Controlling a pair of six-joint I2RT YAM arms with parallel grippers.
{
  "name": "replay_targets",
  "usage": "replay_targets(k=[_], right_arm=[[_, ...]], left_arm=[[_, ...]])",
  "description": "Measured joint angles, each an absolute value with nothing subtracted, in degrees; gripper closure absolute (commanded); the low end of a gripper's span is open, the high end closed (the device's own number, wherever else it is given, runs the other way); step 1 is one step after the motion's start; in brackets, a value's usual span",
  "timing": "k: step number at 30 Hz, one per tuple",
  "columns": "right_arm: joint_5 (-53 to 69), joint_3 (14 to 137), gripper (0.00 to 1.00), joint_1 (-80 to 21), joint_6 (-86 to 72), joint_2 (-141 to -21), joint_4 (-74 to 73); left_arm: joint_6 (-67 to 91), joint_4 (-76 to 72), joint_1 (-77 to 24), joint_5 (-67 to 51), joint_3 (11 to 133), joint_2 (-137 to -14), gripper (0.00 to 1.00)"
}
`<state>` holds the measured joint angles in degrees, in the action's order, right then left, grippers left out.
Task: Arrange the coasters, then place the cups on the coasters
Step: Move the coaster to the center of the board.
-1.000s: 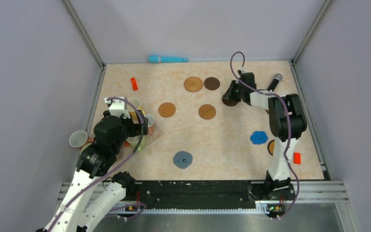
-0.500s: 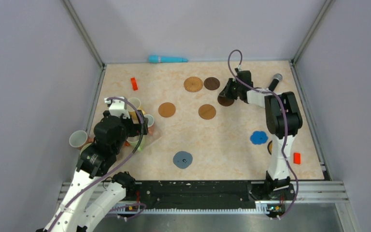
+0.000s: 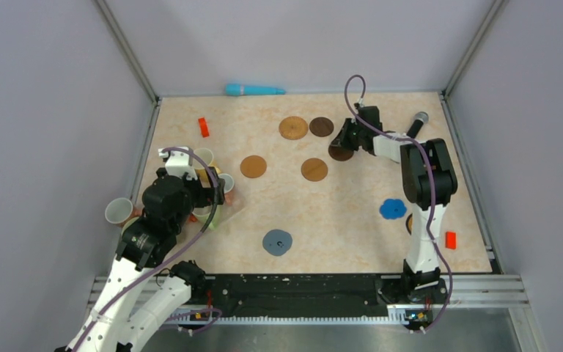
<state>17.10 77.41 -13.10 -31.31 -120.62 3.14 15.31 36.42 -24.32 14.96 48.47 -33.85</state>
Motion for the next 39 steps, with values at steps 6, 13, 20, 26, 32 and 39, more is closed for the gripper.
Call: replay_targets(k=[6,13,20,26,32,39], right_arm=[[17.3,77.8,0.88,-13.4,-30.2,-119.8,-0.1],[17.2,76.7,0.88,-15.3,-28.9,-115.0,-2.5],[16.8,71.1,0.88,-20.4,-28.4,-108.7,-2.1],[14.3,65.1,0.88,-25.8,-28.0,-106.6,-1.5],[12.9,60.6,0.89,-27.3,-28.1,-106.6,0.1],[11.7,60.4,0.89,-27.3,-28.0,-106.6,2.1]], left_arm=[[15.3,36.4,-24.3,14.9,48.5,-33.9,0.03],[15.3,36.4,-24.3,14.9,48.5,-33.8,0.03],[15.3,36.4,-24.3,14.8,48.5,-33.8,0.03],[15.3,36.4,-24.3,14.6,48.5,-33.6,0.03],[15.3,36.4,-24.3,14.5,48.5,-33.0,0.03],[15.3,36.4,-24.3,14.4,48.4,-33.0,0.03]])
